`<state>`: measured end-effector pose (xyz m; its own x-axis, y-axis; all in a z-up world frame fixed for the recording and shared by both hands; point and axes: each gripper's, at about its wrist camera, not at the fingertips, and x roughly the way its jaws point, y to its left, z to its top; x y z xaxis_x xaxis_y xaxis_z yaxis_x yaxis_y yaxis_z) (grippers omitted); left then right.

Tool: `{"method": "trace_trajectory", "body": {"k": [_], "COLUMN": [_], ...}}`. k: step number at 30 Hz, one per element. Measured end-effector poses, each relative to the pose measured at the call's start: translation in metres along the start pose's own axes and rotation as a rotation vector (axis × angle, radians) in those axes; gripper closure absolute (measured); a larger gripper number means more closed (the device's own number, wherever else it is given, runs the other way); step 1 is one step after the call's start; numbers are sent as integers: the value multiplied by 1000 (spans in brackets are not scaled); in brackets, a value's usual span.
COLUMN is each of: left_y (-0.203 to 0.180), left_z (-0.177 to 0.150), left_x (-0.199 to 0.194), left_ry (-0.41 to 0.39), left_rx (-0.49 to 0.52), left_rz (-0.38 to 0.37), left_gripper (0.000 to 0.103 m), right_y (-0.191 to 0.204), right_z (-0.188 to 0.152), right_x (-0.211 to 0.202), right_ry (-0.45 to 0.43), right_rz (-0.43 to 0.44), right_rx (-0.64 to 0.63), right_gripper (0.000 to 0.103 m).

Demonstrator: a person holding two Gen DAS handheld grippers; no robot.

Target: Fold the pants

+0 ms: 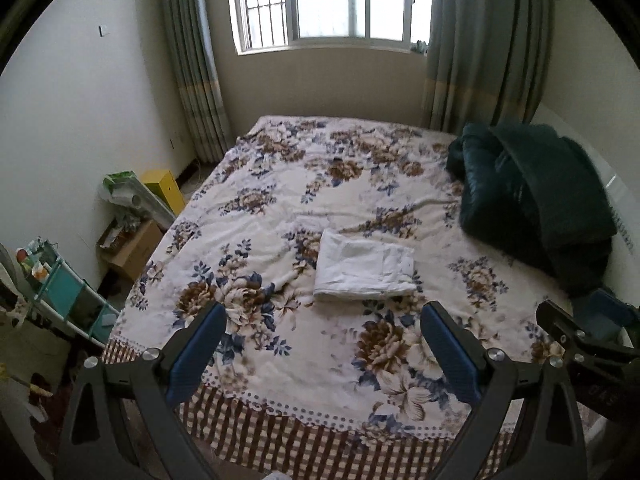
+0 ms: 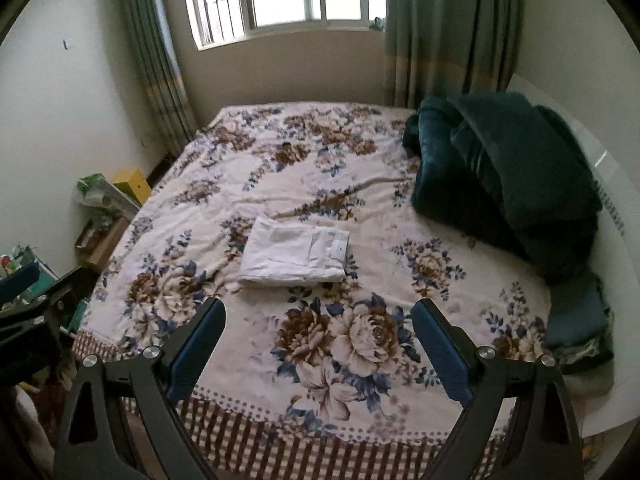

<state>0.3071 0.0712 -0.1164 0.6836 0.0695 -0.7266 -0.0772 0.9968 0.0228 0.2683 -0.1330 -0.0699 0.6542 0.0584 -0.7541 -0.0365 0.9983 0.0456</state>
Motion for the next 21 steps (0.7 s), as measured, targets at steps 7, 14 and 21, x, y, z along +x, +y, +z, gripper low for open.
{"method": "trace_trajectory", "body": {"k": [7, 14, 21], "left_y": [9, 18, 27], "left_z": [0, -3, -5], "left_x": [-59, -100, -103], "left_ry": [-56, -105, -126], "left_rx": [3, -6, -3], "left_rz": [1, -15, -28], "left_gripper": [4, 4, 0], "right_y": [10, 24, 38], "right_z": [3, 4, -4], "right_x": [-89, -148, -160], "right_ry": [-83, -146, -135], "right_rz": [19, 22, 27], "right_rx": [-5, -20, -16], "right_gripper": [7, 6, 3]}}
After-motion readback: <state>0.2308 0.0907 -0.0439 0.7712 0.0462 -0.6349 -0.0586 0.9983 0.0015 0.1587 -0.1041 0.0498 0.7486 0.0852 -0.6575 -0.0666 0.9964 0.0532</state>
